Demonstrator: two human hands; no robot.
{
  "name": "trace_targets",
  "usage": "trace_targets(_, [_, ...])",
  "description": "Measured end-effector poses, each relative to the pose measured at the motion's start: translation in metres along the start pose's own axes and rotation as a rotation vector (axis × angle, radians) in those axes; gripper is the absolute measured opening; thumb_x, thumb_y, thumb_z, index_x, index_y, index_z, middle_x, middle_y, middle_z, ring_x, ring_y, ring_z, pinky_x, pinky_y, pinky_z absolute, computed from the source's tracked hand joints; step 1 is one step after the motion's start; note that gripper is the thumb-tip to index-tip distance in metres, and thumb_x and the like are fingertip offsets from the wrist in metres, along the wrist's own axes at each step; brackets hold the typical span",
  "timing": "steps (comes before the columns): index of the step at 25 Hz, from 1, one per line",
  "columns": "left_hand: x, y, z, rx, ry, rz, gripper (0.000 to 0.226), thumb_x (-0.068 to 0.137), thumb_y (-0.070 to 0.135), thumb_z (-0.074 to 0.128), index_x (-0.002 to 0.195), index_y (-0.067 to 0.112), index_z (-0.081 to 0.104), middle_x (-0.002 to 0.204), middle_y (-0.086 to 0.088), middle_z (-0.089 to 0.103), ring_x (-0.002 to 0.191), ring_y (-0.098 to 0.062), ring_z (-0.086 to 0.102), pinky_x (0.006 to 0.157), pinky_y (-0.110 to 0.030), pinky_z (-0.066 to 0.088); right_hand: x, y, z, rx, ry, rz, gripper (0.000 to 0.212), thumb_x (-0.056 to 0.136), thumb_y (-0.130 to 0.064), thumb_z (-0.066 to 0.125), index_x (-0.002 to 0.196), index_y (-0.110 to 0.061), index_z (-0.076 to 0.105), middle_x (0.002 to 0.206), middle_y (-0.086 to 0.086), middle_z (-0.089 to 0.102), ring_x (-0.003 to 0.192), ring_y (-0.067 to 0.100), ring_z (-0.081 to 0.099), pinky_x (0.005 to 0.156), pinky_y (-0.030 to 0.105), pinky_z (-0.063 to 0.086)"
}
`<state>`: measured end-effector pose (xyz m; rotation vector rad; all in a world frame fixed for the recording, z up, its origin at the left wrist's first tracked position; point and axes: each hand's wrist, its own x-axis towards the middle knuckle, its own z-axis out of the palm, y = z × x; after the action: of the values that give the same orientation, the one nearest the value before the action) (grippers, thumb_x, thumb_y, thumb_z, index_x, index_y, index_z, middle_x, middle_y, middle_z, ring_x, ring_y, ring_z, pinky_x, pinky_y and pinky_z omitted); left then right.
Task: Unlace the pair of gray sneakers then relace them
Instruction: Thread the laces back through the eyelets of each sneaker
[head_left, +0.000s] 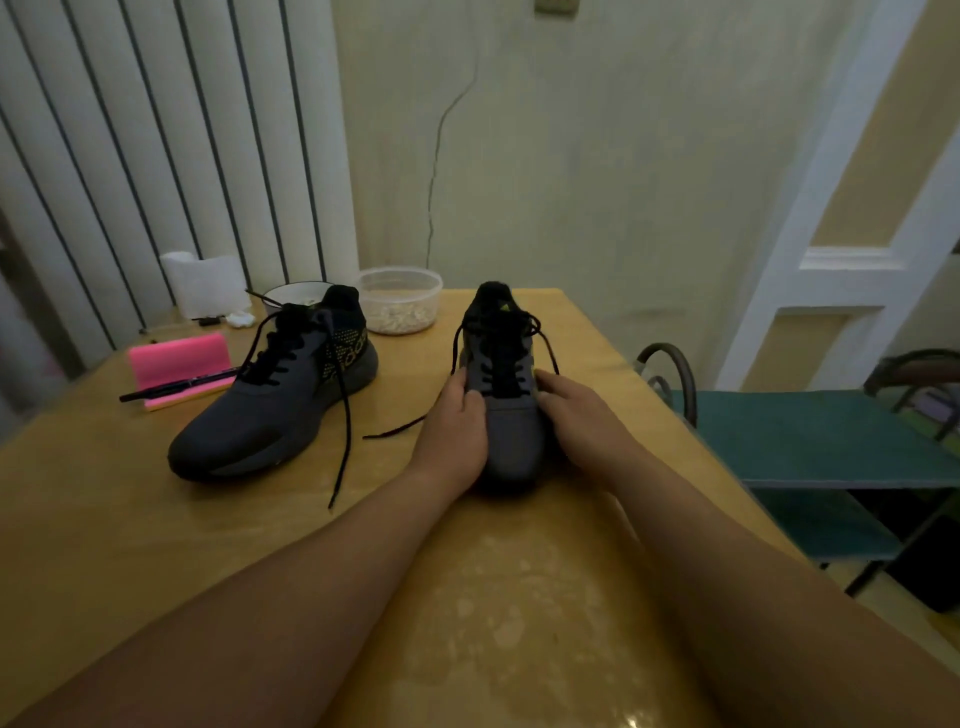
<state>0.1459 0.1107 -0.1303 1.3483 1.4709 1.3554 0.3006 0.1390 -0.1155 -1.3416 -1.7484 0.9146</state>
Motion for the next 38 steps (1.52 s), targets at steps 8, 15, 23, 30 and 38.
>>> trace_targets(8, [0.025,-0.012,0.002,-0.043,0.153,-0.048,0.034,0.103,0.049,0.059,0.122,0.020,0.057,0.110,0.006,0.066,0.099,-0.011,0.066,0.084,-0.037,0.059,0.006,0.030,0.007,0.021,0.169,-0.180,0.030,0.109,-0.020,0.050,0.129,-0.036,0.065,0.121,-0.018,0.067,0.109,-0.007,0.062,0.082,0.013,0.053])
trace_targets(15, [0.040,-0.007,0.004,0.055,0.208,-0.131,0.044,0.093,0.059,0.068,0.105,0.018,0.056,0.102,0.000,0.066,0.093,-0.020,0.066,0.080,-0.044,0.059,0.006,0.031,0.007,-0.046,0.159,-0.234,0.044,0.107,-0.011,0.047,0.140,-0.033,0.065,0.127,-0.011,0.066,0.113,-0.002,0.058,0.095,0.018,0.051])
trace_targets(23, [0.036,-0.003,0.009,0.070,0.179,-0.153,0.050,0.089,0.058,0.073,0.107,0.017,0.052,0.103,-0.002,0.064,0.090,-0.020,0.066,0.078,-0.043,0.060,0.005,0.032,0.009,-0.106,0.163,-0.247,0.044,0.107,-0.019,0.046,0.143,-0.041,0.057,0.111,-0.010,0.056,0.100,0.001,0.057,0.083,0.023,0.050])
trace_targets(30, [0.018,-0.008,0.005,0.135,0.129,0.026,0.051,0.100,0.047,0.062,0.145,0.028,0.044,0.136,0.004,0.049,0.113,-0.012,0.057,0.095,-0.034,0.052,0.016,0.019,0.006,-0.056,0.181,-0.145,0.036,0.110,-0.034,0.044,0.144,-0.034,0.057,0.121,-0.005,0.063,0.111,0.010,0.060,0.085,0.030,0.050])
trace_targets(38, [0.011,-0.013,0.001,0.413,0.051,0.170,0.057,0.109,0.047,0.042,0.162,0.047,0.023,0.153,0.005,0.040,0.130,-0.016,0.051,0.098,-0.034,0.049,0.005,0.012,0.009,-0.179,0.119,-0.191,0.044,0.112,-0.032,0.040,0.156,-0.036,0.044,0.126,-0.007,0.059,0.114,0.009,0.054,0.089,0.029,0.042])
